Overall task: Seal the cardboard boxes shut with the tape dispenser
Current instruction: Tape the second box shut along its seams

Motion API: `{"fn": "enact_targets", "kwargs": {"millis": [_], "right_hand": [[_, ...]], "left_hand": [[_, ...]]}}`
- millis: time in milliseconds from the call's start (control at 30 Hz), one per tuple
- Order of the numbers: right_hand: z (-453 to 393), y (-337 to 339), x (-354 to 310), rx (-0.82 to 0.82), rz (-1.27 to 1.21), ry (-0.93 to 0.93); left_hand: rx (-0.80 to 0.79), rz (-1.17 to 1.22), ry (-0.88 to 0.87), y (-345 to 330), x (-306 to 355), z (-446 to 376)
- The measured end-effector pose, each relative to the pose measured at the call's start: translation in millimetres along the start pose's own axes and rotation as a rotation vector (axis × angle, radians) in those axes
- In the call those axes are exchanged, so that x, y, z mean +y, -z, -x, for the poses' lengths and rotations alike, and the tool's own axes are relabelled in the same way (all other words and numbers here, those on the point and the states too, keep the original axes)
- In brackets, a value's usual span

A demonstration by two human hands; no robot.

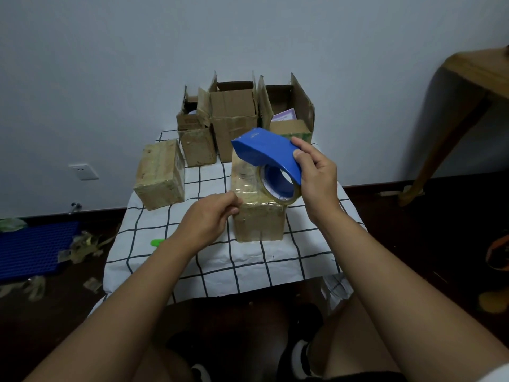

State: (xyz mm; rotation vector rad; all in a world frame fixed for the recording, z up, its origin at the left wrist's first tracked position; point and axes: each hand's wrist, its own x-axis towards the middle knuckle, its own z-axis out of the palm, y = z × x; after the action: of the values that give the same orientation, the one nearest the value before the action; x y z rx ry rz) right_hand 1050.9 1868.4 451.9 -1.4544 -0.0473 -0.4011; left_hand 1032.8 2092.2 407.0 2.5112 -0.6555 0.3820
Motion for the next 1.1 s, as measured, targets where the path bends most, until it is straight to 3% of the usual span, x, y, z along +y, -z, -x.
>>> {"fn": "enact_targets", "kwargs": {"millis": [167,500,700,1100], "right_hand": [[-0.8,-0.2,2.2,0.005,-0.008,-0.011],[-2.6,2.6,5.3,0.014,-0.030,-0.027],[0.6,7.3,7.6,0.022,-0.082,-0.027],[-12.1,17.8,8.6,0.086,-0.154,-0.070]], "left_hand": [[-0.095,0.082,0.063,3.0,-4.2,-3.6],[0.121,-0.080,0.074,-8.0,23.4,-17.0],[0.193,-0.044,-0.047,-33.6,38.5,-20.3],[0.229,-0.241,-0.083,-38.3,42.4,-18.2]]}}
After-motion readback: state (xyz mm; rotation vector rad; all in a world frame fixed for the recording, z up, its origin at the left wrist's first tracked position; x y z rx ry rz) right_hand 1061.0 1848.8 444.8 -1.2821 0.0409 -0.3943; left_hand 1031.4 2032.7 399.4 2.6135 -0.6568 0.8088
